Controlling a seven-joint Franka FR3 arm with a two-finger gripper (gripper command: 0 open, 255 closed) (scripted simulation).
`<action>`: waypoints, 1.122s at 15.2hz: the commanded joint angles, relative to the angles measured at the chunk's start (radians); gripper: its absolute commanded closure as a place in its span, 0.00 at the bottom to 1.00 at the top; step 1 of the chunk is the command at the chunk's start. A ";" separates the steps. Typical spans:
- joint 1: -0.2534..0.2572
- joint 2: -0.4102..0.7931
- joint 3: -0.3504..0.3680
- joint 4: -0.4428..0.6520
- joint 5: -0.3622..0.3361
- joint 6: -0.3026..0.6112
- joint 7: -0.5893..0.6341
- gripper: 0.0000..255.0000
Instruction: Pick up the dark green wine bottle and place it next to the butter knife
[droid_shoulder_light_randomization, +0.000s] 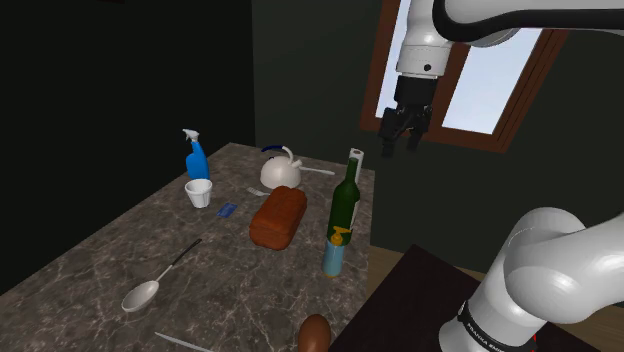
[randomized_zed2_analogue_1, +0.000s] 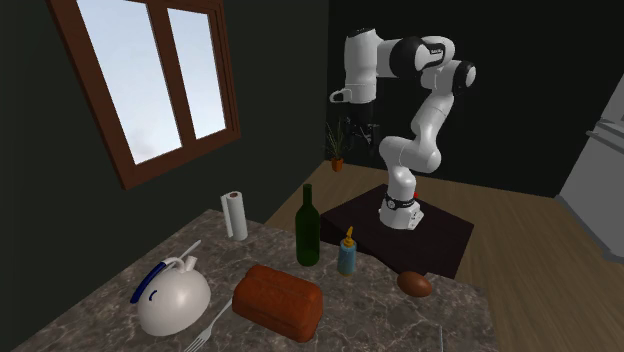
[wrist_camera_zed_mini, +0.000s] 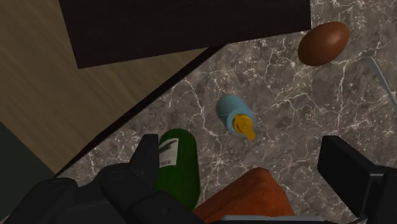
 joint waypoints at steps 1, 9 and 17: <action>0.000 0.000 0.000 0.000 0.000 0.000 0.000 0.00; -0.012 0.218 -0.077 0.014 -0.040 0.251 -0.120 0.00; -0.015 0.456 -0.138 0.107 -0.031 0.440 -0.231 0.00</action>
